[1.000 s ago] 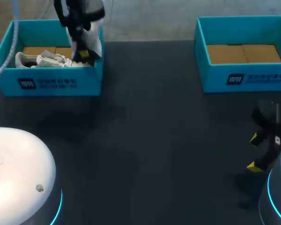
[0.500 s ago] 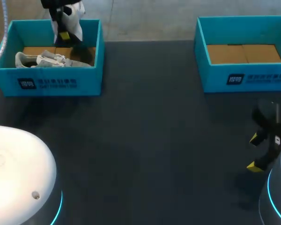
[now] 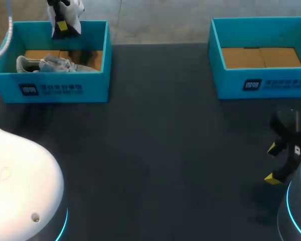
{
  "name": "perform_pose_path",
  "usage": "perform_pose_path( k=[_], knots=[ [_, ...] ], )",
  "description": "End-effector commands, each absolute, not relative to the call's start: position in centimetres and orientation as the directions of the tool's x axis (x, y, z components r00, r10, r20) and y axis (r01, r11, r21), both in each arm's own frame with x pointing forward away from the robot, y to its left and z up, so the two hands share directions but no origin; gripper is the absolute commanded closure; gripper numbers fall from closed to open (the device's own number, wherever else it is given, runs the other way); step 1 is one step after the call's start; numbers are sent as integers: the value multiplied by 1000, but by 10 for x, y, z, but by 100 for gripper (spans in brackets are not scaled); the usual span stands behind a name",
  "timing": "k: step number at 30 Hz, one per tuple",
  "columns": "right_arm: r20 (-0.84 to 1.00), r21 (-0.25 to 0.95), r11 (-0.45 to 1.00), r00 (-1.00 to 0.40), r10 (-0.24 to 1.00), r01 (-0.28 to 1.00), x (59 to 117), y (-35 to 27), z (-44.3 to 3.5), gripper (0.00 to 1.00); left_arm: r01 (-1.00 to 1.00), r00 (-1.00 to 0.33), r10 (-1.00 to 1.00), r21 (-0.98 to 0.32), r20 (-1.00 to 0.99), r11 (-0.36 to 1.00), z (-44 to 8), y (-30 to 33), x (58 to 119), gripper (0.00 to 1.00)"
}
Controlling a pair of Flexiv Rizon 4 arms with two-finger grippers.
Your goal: Take the shoe out of the shoebox, open the shoe tongue, remove and reinsert the insole, then place the shoe into the shoebox
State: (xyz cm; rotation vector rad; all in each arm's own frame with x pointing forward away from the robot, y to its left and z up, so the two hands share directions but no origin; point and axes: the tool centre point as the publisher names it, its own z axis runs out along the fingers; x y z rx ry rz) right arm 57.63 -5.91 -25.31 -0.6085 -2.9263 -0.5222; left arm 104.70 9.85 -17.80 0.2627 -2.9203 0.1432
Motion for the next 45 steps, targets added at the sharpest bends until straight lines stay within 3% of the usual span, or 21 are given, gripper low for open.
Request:
perform_pose_path(
  k=[1, 5, 13, 20, 27, 36, 45],
  knots=[
    [168, 311, 860, -914, 369, 405, 574, -59, -254, 0, -184, -958, -161, -76, 239, 980, -176, 99, 1051, 100],
    [168, 311, 860, -914, 369, 405, 574, -59, -254, 0, -184, -958, -161, -76, 239, 980, -176, 99, 1051, 100],
    [168, 311, 860, -914, 369, 405, 574, -59, -254, 0, 141, -984, 141, -7, 113, 990, -176, 130, 1068, 100],
    [168, 311, 860, -914, 369, 405, 574, -59, -254, 0, 545, -821, 522, 44, 229, 837, -180, 170, 1094, 100],
    [168, 311, 860, -914, 369, 405, 574, -59, -254, 0, 773, -626, 745, 58, 231, 632, -180, 201, 1104, 100],
    [168, 311, 860, -914, 369, 405, 574, -59, -254, 0, 928, -372, 890, 83, 264, 364, -176, 231, 1107, 100],
    [168, 311, 860, -914, 369, 405, 574, -59, -254, 0, 928, -372, 891, 86, 260, 362, -177, 234, 1110, 100]
  ],
)
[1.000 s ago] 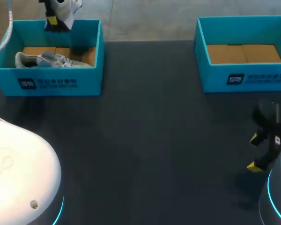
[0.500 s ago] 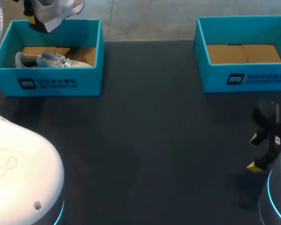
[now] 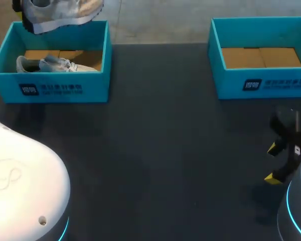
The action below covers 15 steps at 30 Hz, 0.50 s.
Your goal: Take the shoe out of the shoebox, open the shoe tongue, remove and reinsert the insole, then place the shoe into the shoebox
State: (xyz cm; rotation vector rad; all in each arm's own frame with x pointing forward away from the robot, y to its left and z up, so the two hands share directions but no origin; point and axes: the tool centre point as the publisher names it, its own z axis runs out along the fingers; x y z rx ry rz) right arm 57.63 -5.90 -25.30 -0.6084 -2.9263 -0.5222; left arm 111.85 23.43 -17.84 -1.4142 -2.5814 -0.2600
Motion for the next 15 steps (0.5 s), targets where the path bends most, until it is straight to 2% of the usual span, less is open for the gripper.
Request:
perform_pose_path(
  k=[1, 9, 15],
  knots=[
    [168, 311, 860, -914, 369, 405, 574, -59, -254, 0, 928, -372, 891, 86, 260, 362, -177, 234, 1110, 100],
    [168, 311, 860, -914, 369, 405, 574, -59, -254, 0, 932, -362, 896, 70, 258, 356, -178, 234, 1113, 100],
    [168, 311, 860, -914, 369, 405, 574, -59, -254, 0, 954, -295, 933, 121, 205, 275, -185, 246, 1133, 100]
  ],
)
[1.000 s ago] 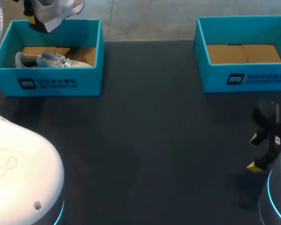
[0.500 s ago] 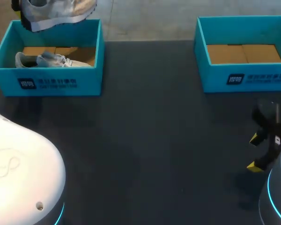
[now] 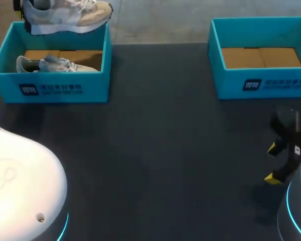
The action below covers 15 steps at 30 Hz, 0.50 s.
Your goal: Take the shoe out of the shoebox, open the shoe tongue, remove and reinsert the insole, then place the shoe into the shoebox
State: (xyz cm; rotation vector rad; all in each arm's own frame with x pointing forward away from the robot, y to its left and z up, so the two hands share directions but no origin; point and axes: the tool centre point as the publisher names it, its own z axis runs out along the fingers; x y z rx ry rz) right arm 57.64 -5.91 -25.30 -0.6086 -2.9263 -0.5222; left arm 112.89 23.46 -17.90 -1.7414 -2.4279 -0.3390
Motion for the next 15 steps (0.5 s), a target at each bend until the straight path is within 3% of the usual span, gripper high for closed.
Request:
perform_pose_path(
  k=[1, 9, 15],
  knots=[
    [168, 311, 860, -914, 369, 405, 574, -59, -254, 0, 965, -250, 950, 125, 187, 230, -185, 248, 1135, 100],
    [168, 311, 860, -914, 369, 405, 574, -59, -254, 0, 980, -146, 970, 161, 192, 116, -201, 262, 1153, 100],
    [168, 311, 860, -914, 369, 405, 574, -59, -254, 0, 974, -176, 958, 181, 225, 136, -217, 268, 1168, 100]
  ],
)
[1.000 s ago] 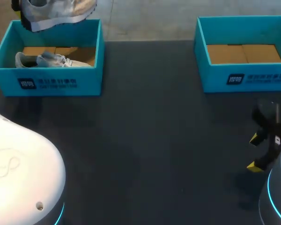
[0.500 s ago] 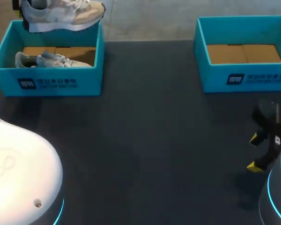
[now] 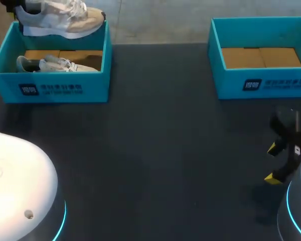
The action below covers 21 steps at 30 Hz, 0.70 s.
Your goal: Take the shoe out of the shoebox, open the shoe tongue, remove and reinsert the insole, then place the shoe into the shoebox
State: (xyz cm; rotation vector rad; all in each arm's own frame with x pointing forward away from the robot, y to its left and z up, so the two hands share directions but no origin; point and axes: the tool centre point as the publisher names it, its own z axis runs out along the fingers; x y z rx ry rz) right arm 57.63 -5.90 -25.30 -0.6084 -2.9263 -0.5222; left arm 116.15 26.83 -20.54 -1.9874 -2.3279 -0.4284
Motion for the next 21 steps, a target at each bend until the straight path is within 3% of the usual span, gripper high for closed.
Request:
perform_pose_path(
  k=[1, 21],
  knots=[
    [168, 311, 860, -914, 369, 405, 574, -59, -254, 0, 974, -179, 957, 177, 228, 140, -222, 269, 1172, 100],
    [168, 311, 860, -914, 369, 405, 574, -59, -254, 0, 975, -150, 963, 192, 226, 107, -239, 305, 1190, 100]
  ],
)
